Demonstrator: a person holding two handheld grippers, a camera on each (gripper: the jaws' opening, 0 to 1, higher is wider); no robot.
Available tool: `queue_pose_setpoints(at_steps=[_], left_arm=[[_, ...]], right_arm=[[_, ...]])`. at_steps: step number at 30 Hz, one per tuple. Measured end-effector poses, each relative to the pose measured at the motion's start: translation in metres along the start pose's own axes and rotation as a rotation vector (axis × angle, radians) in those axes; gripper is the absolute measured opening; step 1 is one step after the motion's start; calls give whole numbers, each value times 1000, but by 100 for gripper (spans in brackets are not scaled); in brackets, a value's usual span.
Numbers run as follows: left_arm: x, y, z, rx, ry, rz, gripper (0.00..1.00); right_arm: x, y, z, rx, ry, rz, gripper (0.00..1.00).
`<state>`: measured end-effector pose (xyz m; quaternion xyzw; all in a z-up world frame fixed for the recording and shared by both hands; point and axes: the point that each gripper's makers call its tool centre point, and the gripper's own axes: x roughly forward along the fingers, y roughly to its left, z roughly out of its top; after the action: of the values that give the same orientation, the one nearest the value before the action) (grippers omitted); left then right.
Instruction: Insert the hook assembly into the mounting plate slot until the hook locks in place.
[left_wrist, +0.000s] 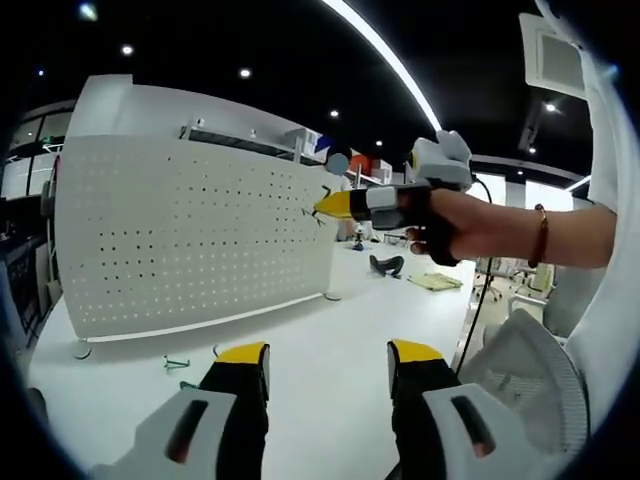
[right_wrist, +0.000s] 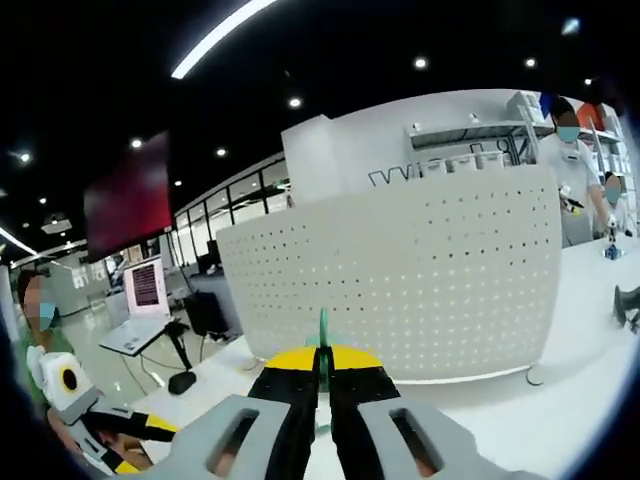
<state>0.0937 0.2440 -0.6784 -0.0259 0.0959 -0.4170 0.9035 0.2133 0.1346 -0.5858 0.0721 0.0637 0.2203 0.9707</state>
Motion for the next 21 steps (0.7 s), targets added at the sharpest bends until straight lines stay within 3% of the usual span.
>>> queue_pose_setpoints(at_steps=[12, 21], left_arm=[[-2, 3, 0, -13, -10, 10, 49], [13, 11, 24, 3, -49, 18, 45]], right_arm=[[5, 2, 12, -9, -21, 7, 2], [4, 18, 6, 23, -14, 42, 2]])
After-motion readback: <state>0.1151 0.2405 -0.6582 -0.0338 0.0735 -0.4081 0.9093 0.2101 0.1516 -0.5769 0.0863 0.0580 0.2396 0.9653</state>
